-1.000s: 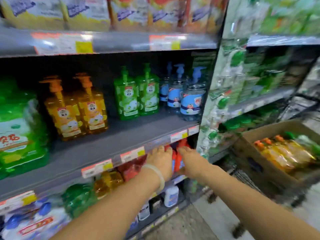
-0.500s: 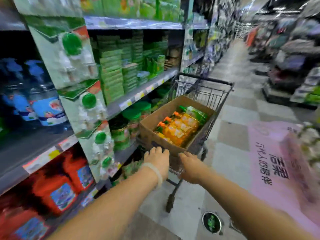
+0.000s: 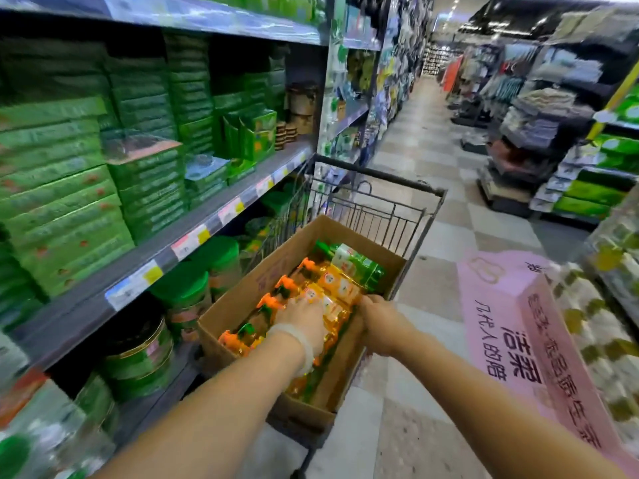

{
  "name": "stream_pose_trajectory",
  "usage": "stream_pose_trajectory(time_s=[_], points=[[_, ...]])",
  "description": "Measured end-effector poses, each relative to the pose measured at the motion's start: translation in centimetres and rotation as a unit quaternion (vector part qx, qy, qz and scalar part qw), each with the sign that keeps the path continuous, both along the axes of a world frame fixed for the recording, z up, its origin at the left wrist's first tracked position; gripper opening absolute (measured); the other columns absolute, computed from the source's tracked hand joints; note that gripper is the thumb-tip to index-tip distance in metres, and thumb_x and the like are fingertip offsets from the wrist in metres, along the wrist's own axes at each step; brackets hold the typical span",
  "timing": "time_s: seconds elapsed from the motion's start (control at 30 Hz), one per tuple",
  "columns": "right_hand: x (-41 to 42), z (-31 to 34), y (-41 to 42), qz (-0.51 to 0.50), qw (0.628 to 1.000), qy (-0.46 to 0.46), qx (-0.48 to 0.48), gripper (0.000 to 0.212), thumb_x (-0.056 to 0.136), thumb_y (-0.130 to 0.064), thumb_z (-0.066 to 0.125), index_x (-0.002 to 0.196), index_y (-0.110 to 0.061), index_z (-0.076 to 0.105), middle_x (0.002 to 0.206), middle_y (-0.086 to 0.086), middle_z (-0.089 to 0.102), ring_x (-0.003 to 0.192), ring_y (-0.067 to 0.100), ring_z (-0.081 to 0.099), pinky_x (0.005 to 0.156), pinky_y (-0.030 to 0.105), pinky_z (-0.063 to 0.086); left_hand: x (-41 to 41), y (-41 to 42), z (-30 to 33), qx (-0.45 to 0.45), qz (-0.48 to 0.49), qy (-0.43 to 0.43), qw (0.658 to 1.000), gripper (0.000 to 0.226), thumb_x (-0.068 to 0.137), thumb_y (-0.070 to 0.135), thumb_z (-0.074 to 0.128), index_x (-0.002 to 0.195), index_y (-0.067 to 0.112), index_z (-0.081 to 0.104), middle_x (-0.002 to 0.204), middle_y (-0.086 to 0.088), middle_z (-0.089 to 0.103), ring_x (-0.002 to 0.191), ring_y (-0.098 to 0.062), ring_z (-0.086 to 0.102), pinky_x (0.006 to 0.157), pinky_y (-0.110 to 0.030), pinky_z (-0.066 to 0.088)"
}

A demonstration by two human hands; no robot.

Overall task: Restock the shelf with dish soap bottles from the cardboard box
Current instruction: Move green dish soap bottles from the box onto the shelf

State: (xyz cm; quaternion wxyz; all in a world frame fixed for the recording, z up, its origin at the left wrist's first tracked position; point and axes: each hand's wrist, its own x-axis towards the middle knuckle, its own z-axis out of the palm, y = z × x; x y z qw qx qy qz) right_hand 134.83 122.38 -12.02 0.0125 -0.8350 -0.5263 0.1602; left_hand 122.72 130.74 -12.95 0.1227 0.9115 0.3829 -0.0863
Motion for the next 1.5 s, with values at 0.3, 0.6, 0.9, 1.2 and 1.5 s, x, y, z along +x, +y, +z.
stream_pose_trajectory(time_s=[0.3, 0.6, 0.9, 1.2, 1.5], points=[[7.3, -4.7, 10.1, 0.003, 0.996, 0.046, -0.075, 0.074, 0.084, -0.024, 0.061, 0.146, -0.017, 0.022, 0.148, 0.012, 0.029, 0.133, 0.033, 0.034, 0.111, 0.04, 0.035, 6.9, 8.7, -4.4, -0.079, 0.008, 0.017, 0.997, 0.062, 0.088, 0.025, 0.06, 0.14, 0.014, 0.03, 0.147, -0.01, 0.03, 0.137, -0.03, 0.028, 0.11, -0.04, 0.031], [19.8, -11.9, 22.1, 0.06, 0.99, 0.051, -0.118, 0.069, 0.083, -0.03, 0.064, 0.139, -0.01, 0.03, 0.136, 0.016, 0.04, 0.124, 0.035, 0.042, 0.101, 0.041, 0.041, 15.7, 16.4, -11.8, -0.144, 0.091, 0.036, 0.985, 0.059, 0.09, 0.024, 0.056, 0.142, 0.016, 0.029, 0.148, -0.011, 0.028, 0.136, -0.031, 0.028, 0.108, -0.042, 0.036], [32.8, -18.8, 29.4, -0.018, 0.991, 0.078, -0.106, 0.097, 0.079, -0.039, 0.068, 0.148, -0.013, 0.005, 0.143, 0.018, 0.032, 0.132, 0.037, 0.035, 0.106, 0.049, 0.035, 27.3, 20.8, -17.6, -0.231, 0.135, 0.061, 0.962, 0.07, 0.091, 0.018, 0.054, 0.149, 0.021, 0.016, 0.153, -0.01, 0.019, 0.142, -0.032, 0.019, 0.112, -0.04, 0.029], [34.4, -22.1, 31.8, 0.003, 0.987, 0.105, -0.124, 0.088, 0.076, -0.043, 0.07, 0.141, -0.013, 0.019, 0.13, 0.012, 0.045, 0.121, 0.033, 0.048, 0.096, 0.048, 0.045, 31.7, 22.4, -19.9, -0.258, 0.2, 0.053, 0.944, 0.045, 0.091, 0.022, 0.054, 0.132, 0.014, 0.039, 0.143, -0.013, 0.031, 0.132, -0.033, 0.034, 0.105, -0.044, 0.038], [35.5, -19.4, 30.7, -0.014, 0.981, 0.167, -0.101, 0.063, 0.073, -0.041, 0.072, 0.122, -0.021, 0.037, 0.115, -0.001, 0.058, 0.109, 0.022, 0.058, 0.09, 0.043, 0.05, 31.7, 24.2, -19.2, -0.37, 0.305, -0.024, 0.877, 0.084, 0.082, 0.043, 0.066, 0.148, 0.022, 0.018, 0.156, -0.007, 0.017, 0.14, -0.027, 0.028, 0.11, -0.038, 0.035]])
